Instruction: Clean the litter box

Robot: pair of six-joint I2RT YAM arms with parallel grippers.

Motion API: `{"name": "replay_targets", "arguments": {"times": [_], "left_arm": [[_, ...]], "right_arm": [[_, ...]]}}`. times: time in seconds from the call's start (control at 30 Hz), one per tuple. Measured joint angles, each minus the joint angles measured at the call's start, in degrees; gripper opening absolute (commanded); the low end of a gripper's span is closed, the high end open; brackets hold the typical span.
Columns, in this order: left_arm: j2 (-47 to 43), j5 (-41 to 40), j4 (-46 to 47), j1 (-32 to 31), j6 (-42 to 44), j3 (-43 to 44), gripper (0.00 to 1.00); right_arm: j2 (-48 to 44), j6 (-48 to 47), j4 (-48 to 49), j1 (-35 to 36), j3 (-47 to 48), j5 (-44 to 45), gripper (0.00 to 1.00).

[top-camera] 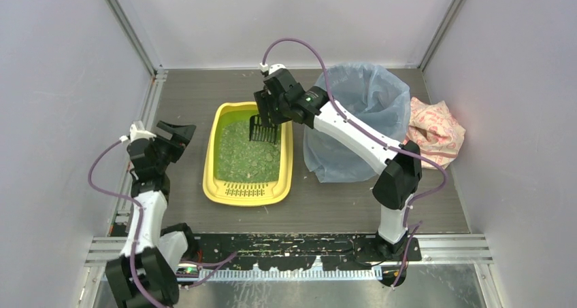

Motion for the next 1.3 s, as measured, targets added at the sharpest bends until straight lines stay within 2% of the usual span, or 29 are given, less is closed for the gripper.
{"name": "replay_targets", "arguments": {"times": [0.07, 0.27, 0.4, 0.57, 0.87, 1.1, 1.2, 1.3], "left_arm": [[-5.4, 0.1, -5.2, 0.0, 1.3, -0.6, 0.84], [-17.9, 2.9, -20.4, -0.2, 6.1, -0.7, 0.90], [-24.0, 4.8, -30.5, -0.9, 9.0, -0.6, 0.89], [-30.9, 5.6, -38.0, -2.3, 10.6, 0.3, 0.89], [-28.3, 7.1, -40.8, -2.5, 12.1, 4.4, 0.89], [-25.5, 12.3, -39.4, -2.7, 11.9, 7.1, 0.89], [-21.5, 15.6, -39.3, -3.6, 12.0, 9.0, 0.88], [-16.2, 18.2, -39.3, -7.7, 12.4, 13.5, 0.88]], "right_arm": [[0.5, 0.4, -1.4, 0.0, 0.0, 2.6, 0.73], [0.2, 2.3, -2.3, 0.0, -3.6, 7.4, 0.73], [0.2, 4.0, -1.4, 0.0, -10.4, 7.5, 0.73], [-0.1, 5.9, 0.2, 0.0, -16.8, 6.3, 0.73], [-4.0, 6.9, 3.3, 0.0, -18.8, 5.0, 0.73], [-4.2, 7.2, 5.0, 0.0, -19.5, 3.7, 0.73], [-4.2, 7.3, 5.1, 0.0, -19.6, 3.1, 0.73], [-4.2, 7.3, 5.4, 0.0, -19.6, 2.5, 0.73]]}}
